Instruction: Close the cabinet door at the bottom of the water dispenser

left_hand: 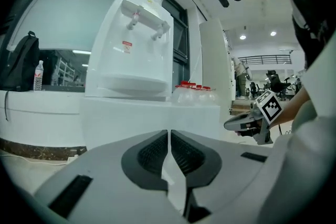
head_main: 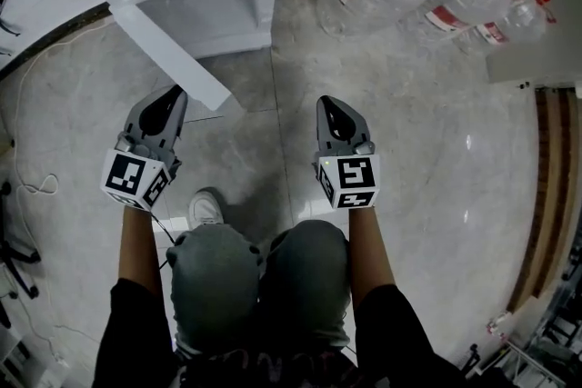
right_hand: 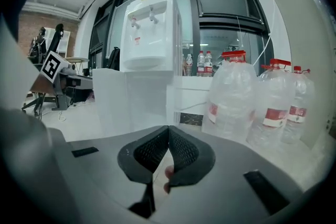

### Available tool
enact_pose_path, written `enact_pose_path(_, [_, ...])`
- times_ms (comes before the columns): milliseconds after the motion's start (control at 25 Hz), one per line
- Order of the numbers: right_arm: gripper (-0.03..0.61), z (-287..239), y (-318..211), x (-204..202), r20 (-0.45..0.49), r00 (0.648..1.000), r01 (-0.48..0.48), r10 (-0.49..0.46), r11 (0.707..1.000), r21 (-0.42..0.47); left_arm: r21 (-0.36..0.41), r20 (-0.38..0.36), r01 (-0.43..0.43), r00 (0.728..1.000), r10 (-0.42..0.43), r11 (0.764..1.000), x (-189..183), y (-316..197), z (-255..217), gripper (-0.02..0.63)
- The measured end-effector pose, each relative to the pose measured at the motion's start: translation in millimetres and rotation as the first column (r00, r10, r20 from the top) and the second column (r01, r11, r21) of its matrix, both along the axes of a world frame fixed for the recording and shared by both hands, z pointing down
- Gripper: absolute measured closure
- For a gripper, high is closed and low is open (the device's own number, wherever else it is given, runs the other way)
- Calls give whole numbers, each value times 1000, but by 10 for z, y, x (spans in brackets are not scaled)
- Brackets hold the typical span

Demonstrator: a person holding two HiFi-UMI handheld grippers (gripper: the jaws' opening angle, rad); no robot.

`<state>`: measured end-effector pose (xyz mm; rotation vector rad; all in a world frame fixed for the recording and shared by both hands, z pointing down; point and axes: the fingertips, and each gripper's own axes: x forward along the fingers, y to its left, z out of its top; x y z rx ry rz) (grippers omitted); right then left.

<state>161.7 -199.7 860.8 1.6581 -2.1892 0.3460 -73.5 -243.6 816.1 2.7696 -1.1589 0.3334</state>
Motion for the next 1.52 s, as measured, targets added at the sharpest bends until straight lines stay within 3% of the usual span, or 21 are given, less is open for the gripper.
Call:
enact_pose_path(320, [565,92,39,260,-15,998,-57,57,998,-10,20,-18,-60,998,60,998,523,-462,-1,597])
enact_pose_path(680, [566,204,3,456,-21,994,-110,110,994,-19,68,-1,-100,995,100,993,866,-1014,58,597])
enact_pose_path(1080, [566,319,42,669,-38,986,-166,164,985,-48,51,39,-52,998,50,997,839,-1553,212,597])
enact_pose_path(1240, [566,329,46,697,-46,983,-178,175,983,-52,70,62,-60,997,56,996,840,-1566,226,597])
enact_pose_path(1520, [566,245,-7,587,-37,986,-164,163,986,-37,42,31,-78,997,76,996,881,-1413,236,597])
